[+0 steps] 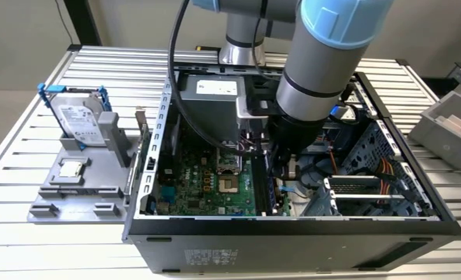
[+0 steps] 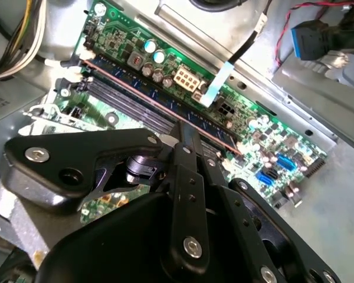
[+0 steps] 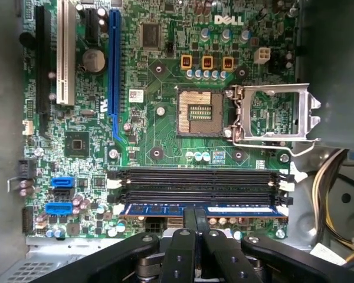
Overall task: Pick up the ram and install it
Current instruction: 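Press down the ram until it locks into place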
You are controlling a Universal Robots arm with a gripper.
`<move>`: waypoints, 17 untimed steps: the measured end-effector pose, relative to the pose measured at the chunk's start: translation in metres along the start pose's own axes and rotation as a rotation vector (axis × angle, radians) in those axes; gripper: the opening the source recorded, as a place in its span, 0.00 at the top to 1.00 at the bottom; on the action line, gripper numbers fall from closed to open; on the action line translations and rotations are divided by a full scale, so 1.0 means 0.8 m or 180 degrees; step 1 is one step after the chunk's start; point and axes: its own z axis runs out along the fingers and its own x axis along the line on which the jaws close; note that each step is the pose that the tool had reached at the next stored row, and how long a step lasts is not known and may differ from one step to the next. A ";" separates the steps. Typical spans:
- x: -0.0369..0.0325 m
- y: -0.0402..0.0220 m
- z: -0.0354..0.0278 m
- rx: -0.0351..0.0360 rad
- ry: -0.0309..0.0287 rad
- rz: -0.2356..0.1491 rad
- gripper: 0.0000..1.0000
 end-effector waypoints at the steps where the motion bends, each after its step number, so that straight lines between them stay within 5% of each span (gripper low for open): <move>1: 0.0000 0.0001 -0.0018 -0.0002 0.0000 0.0000 1.00; 17: -0.0008 0.0003 -0.0244 -0.0009 0.0000 0.0000 1.00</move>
